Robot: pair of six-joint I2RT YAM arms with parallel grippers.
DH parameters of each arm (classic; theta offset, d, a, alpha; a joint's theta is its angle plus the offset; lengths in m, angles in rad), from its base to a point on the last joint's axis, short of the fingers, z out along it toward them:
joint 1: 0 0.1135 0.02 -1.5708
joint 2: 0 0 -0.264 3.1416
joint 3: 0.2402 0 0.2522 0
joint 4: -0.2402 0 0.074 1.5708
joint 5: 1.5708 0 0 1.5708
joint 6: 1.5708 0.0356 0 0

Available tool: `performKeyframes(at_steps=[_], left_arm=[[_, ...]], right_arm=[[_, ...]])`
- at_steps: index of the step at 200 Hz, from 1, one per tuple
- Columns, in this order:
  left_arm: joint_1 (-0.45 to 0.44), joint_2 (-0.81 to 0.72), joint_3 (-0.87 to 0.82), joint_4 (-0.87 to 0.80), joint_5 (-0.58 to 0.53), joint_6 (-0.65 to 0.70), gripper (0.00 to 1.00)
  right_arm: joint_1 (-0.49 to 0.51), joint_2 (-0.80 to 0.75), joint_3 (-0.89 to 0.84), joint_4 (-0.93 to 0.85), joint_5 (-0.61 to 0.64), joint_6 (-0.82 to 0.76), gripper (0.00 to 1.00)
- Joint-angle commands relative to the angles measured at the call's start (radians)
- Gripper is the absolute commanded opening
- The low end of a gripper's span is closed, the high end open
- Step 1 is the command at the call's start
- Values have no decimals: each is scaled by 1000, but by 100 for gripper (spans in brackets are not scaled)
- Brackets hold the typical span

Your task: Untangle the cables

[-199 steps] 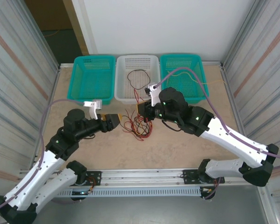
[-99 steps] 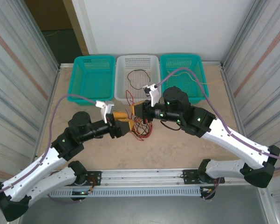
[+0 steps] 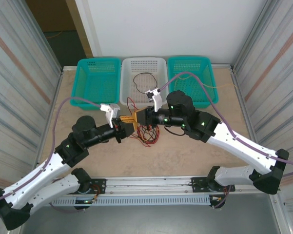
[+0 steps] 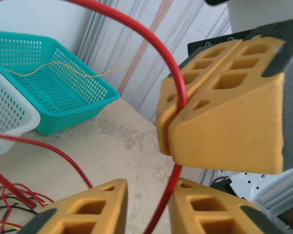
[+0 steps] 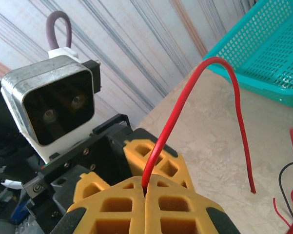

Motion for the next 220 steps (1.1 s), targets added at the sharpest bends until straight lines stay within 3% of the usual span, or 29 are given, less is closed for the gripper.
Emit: performKeyframes(at_steps=[1,22,31,53,69,94,134,220], left_arm=[[-4,-6,11,41,-33,10,18],[-5,-11,8,35,-60,12,5],[-5,-11,10,30,-64,15,0],[-5,-11,7,27,-42,22,0],[-4,-15,5,33,-2,27,0],[-5,-19,10,40,82,45,0],[-4,-2,41,0,189,89,0],[-4,27,93,-52,218,138,0]], right_arm=[[2,1,-6,36,-34,24,0],[0,-10,-10,16,6,18,5],[-1,-22,-9,-13,58,10,18],[-56,-65,-37,-61,149,19,54],[-147,-73,-69,-96,125,58,67],[-270,-8,-86,-169,-35,104,67],[-279,86,-109,-151,-267,112,64],[-240,163,-135,-84,-369,143,49]])
